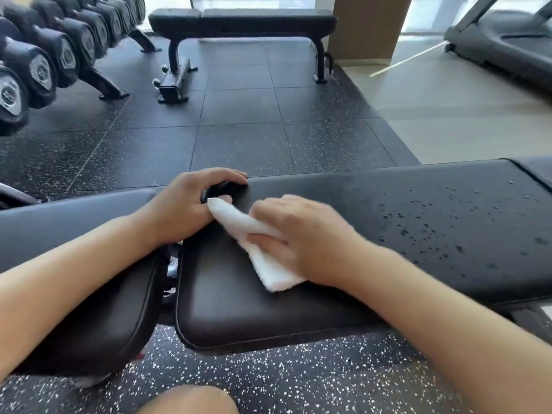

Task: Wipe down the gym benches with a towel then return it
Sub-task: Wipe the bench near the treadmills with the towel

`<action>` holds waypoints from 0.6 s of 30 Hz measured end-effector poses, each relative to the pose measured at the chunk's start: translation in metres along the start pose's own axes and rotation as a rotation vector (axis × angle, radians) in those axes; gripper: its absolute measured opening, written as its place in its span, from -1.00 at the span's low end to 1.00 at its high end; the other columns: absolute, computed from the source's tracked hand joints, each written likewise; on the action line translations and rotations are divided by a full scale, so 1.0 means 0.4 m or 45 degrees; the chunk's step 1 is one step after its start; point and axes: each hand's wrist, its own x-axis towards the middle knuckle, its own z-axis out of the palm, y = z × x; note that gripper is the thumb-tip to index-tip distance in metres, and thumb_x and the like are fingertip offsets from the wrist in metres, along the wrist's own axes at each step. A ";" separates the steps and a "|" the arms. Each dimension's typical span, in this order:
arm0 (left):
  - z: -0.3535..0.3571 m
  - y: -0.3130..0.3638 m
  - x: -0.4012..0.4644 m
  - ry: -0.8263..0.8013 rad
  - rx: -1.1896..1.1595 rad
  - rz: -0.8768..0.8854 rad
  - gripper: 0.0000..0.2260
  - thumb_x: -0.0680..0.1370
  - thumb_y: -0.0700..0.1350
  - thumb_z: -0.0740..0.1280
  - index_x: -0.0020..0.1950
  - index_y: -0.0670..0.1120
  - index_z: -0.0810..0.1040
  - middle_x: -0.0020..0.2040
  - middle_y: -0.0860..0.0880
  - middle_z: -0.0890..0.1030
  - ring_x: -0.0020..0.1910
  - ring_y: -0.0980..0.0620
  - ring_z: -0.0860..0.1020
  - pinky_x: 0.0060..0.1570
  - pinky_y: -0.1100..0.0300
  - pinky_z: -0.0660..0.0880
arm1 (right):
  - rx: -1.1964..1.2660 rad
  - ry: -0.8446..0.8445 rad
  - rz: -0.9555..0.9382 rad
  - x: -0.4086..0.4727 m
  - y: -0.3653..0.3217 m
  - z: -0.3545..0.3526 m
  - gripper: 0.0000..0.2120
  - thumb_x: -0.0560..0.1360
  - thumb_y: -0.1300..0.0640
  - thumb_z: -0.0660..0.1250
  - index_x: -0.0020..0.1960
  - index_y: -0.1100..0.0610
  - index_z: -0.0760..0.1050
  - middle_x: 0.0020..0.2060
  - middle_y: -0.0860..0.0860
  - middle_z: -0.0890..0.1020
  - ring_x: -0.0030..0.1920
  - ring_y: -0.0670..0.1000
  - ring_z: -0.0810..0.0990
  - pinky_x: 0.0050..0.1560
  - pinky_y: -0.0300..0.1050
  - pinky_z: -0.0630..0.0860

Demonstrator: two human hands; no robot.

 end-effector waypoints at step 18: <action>0.121 0.208 0.115 -0.260 0.207 0.366 -0.73 0.64 -0.04 0.31 0.33 0.11 0.57 0.39 0.24 0.48 0.41 0.27 0.41 0.44 0.34 0.24 | -0.084 0.185 0.253 -0.264 -0.039 -0.069 -0.79 0.61 -0.03 0.32 -0.13 0.06 0.50 -0.28 -0.10 0.48 -0.24 0.02 0.40 -0.26 -0.11 0.38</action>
